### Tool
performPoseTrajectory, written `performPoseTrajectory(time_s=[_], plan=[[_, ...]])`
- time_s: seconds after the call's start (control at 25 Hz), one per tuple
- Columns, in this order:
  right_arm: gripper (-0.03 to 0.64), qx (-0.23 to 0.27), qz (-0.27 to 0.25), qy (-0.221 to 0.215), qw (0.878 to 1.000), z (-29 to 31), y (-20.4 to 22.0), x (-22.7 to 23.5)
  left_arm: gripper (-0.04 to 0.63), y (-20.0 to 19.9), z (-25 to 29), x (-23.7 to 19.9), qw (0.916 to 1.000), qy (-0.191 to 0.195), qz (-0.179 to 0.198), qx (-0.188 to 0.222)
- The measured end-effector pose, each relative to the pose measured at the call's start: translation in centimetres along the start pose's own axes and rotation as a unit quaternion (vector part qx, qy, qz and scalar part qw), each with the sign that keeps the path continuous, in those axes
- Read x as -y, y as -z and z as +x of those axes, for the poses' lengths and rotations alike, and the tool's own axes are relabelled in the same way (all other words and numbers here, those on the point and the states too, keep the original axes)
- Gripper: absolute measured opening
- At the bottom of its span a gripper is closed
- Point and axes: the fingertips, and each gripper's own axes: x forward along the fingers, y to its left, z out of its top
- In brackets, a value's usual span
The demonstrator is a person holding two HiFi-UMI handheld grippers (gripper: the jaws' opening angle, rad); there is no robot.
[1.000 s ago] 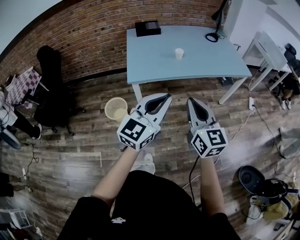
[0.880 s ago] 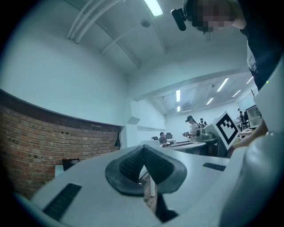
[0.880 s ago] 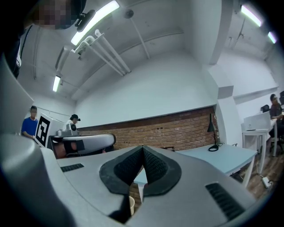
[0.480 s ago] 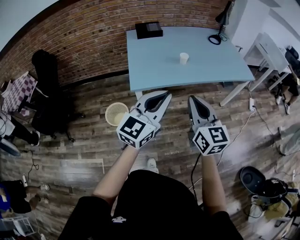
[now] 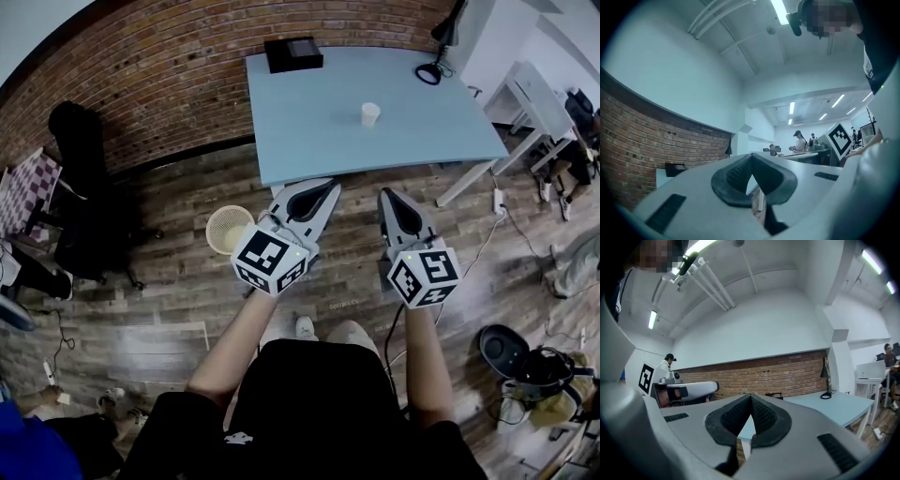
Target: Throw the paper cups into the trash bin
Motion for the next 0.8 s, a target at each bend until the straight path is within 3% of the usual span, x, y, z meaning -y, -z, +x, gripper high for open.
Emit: performPoseTrajectory(time_s=[0.8], plan=[[0.004,0.004,0.008,-0.004,1.000,8.0,0.3,4.6,0.003,1.7,5.1,-6.3,0.9999,-0.006,0.002,-0.010]])
